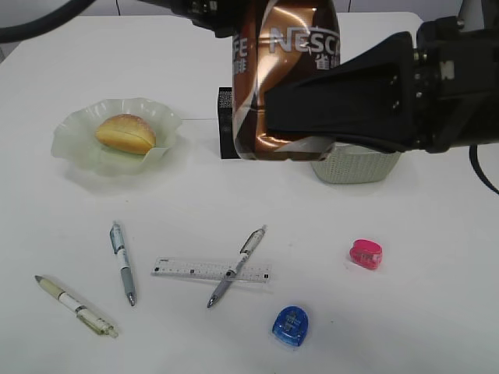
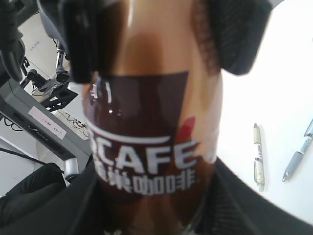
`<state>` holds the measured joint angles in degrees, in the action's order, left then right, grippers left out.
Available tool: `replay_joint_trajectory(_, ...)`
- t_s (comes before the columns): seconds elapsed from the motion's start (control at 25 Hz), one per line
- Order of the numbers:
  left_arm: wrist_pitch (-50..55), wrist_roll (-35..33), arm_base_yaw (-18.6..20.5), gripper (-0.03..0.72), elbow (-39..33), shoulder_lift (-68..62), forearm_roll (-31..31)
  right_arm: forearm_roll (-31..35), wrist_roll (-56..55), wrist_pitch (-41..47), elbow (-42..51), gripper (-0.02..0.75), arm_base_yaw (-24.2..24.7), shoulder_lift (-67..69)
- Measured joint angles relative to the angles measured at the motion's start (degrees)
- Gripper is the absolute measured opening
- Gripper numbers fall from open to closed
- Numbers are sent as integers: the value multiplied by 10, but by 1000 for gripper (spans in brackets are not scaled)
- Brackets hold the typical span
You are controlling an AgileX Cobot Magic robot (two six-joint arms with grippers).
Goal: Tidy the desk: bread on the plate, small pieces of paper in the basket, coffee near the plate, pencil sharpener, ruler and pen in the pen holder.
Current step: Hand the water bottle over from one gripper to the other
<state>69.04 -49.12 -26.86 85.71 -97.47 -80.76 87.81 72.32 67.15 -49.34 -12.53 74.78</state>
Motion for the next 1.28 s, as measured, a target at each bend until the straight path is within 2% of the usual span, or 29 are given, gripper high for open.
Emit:
replay_joint_trajectory(0.28, 0, 0, 0, 317, 0, 0, 0, 0, 0, 0, 0, 421, 0, 0)
replay_joint_trajectory(0.6, 0, -2, 0, 288, 0, 0, -1, 1, -1, 0, 0, 571, 0, 0)
replay_joint_trajectory(1.28, 0, -2, -1, 281, 0, 0, -5, 16, -1, 0, -3, 581, 0, -2)
